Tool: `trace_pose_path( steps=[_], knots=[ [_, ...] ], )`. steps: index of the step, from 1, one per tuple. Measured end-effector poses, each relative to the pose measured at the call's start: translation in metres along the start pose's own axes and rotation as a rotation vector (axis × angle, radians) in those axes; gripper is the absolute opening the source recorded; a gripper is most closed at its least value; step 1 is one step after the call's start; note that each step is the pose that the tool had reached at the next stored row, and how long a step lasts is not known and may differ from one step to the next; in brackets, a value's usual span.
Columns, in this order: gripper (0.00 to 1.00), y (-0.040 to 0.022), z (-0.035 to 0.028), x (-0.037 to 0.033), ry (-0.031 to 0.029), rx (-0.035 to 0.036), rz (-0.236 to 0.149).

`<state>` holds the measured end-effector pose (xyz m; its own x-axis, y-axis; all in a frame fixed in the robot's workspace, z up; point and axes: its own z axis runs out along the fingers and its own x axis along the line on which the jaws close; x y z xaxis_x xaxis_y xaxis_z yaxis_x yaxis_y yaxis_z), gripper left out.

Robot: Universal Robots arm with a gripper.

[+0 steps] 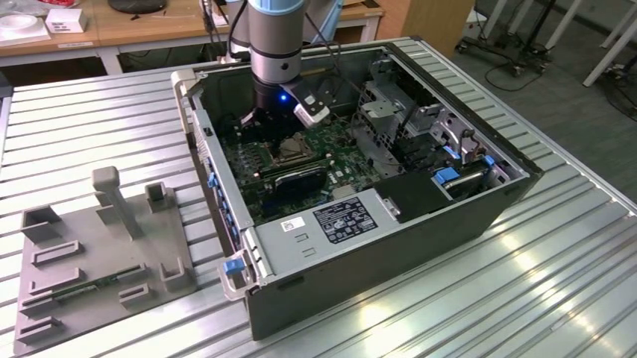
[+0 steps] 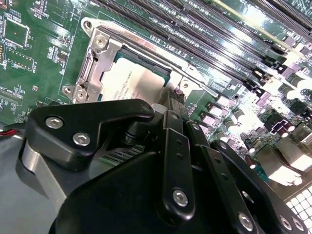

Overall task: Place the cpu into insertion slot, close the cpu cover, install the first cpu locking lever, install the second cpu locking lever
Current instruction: 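Close the cpu cover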

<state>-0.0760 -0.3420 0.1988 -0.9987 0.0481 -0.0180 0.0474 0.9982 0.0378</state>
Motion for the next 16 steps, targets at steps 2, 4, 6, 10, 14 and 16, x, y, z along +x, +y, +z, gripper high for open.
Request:
trace_pose_path(
  steps=[2, 4, 6, 10, 14, 16],
  knots=[
    [0.11, 0.0000, 0.0008, 0.0000, 0.0001, 0.0001, 0.000],
    [0.11, 0.0000, 0.0011, 0.0000, -0.0001, -0.0001, 0.000],
    [0.11, 0.0000, 0.0013, 0.0000, -0.0003, -0.0003, 0.000],
    [0.11, 0.0000, 0.0014, 0.0000, -0.0003, -0.0005, 0.000],
    [0.11, 0.0004, -0.0006, -0.0002, -0.0013, -0.0021, 0.000],
    [0.11, 0.0002, -0.0028, -0.0001, -0.0004, -0.0006, 0.000]
  ],
)
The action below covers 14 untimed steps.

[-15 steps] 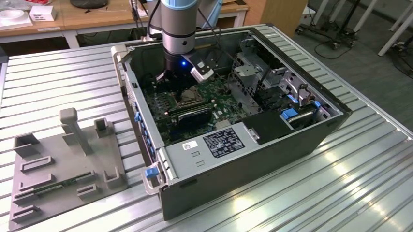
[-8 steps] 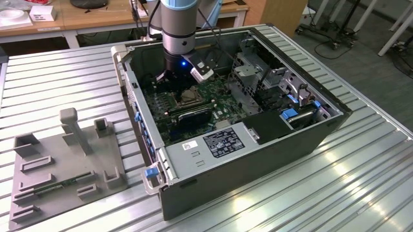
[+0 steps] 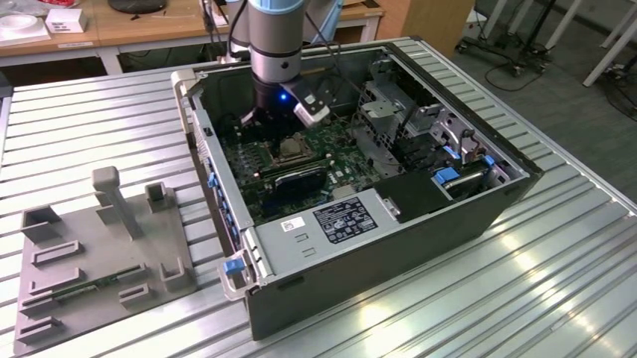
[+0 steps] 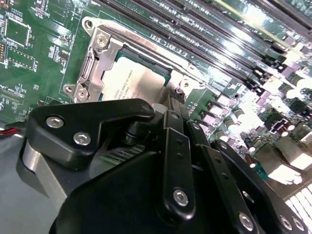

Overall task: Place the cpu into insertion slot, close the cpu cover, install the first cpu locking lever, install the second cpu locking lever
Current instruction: 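Close the cpu cover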

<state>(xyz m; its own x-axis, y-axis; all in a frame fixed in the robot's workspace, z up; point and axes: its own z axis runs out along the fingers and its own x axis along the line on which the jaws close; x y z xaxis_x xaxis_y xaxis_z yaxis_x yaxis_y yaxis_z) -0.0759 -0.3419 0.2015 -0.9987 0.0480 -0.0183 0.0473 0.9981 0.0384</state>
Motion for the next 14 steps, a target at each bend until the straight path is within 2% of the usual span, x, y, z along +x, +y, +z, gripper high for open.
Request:
trace_pose_path(
  steps=[10, 14],
  knots=[
    [0.11, 0.0005, -0.0136, -0.0002, 0.0000, 0.0001, 0.000],
    [0.11, 0.0008, -0.0211, -0.0004, -0.0001, 0.0000, 0.000]
  ],
)
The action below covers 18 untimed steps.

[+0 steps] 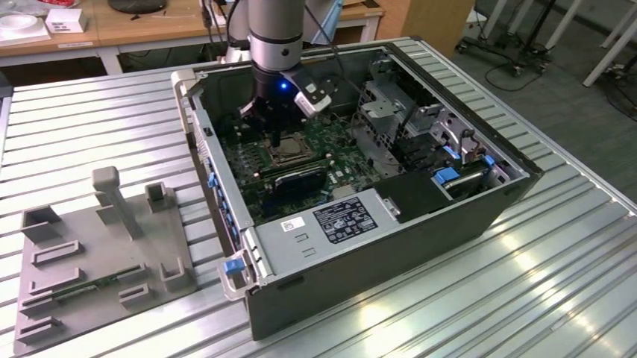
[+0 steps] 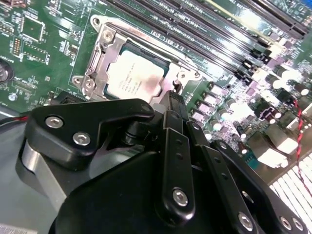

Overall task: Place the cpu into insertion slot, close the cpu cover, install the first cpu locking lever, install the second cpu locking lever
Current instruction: 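Close the cpu cover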

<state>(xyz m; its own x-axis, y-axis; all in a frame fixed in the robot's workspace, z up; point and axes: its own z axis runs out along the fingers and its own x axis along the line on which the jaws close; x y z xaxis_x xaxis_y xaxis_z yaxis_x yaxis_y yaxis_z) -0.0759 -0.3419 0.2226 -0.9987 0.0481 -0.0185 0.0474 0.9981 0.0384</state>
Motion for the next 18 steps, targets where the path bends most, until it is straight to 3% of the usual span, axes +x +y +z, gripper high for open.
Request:
trace_pose_path(
  steps=[4, 13, 18],
  knots=[
    [0.11, 0.0002, -0.0066, -0.0001, -0.0001, 0.0002, 0.000],
    [0.11, 0.0002, -0.0066, -0.0003, -0.0002, 0.0001, 0.000],
    [0.11, 0.0006, -0.0065, -0.0068, -0.0002, 0.0001, 0.000]
  ],
)
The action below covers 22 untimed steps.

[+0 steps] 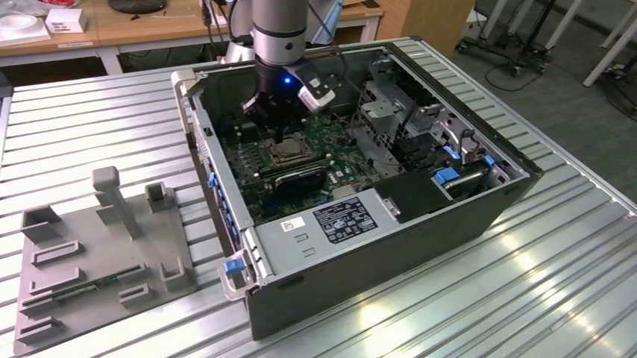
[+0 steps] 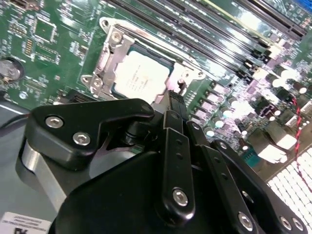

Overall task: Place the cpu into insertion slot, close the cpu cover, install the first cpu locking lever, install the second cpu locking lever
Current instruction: 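Close the cpu cover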

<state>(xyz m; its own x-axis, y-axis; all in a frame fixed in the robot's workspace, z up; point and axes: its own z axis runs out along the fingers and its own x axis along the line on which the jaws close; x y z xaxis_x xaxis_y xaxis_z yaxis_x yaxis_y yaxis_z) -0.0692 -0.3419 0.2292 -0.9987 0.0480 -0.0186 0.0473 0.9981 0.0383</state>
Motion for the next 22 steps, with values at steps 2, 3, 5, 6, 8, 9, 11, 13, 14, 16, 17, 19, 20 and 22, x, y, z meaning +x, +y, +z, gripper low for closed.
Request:
trace_pose_path(
  steps=[2, 3, 5, 6, 8, 9, 11, 13, 14, 16, 17, 19, 20, 22],
  knots=[
    [0.11, 0.0002, 0.0001, -0.0040, 0.0000, 0.0000, 0.000],
    [0.11, 0.0003, 0.0001, -0.0059, 0.0000, -0.0001, 0.000],
    [0.11, 0.0005, 0.0002, -0.0098, 0.0000, 0.0000, 0.000],
    [0.11, 0.0005, 0.0002, -0.0115, 0.0000, 0.0000, 0.000],
    [0.11, 0.0007, 0.0003, -0.0143, 0.0000, 0.0000, 0.000],
    [0.11, 0.0007, 0.0004, -0.0157, 0.0000, 0.0000, 0.000],
    [0.11, 0.0008, 0.0004, -0.0180, -0.0003, 0.0000, 0.000],
    [0.11, 0.0010, 0.0005, -0.0206, -0.0005, 0.0000, 0.000],
    [0.11, 0.0010, 0.0005, -0.0219, -0.0005, 0.0000, 0.000],
    [0.11, 0.0010, 0.0006, -0.0224, -0.0006, -0.0001, 0.000],
    [0.11, 0.0010, 0.0006, -0.0224, -0.0005, -0.0001, 0.000],
    [0.11, 0.0011, 0.0005, -0.0225, -0.0005, 0.0000, 0.000],
    [0.11, 0.0011, 0.0005, -0.0226, -0.0006, 0.0000, 0.000],
    [0.11, 0.0012, 0.0006, -0.0241, -0.0005, -0.0001, 0.000]
  ],
)
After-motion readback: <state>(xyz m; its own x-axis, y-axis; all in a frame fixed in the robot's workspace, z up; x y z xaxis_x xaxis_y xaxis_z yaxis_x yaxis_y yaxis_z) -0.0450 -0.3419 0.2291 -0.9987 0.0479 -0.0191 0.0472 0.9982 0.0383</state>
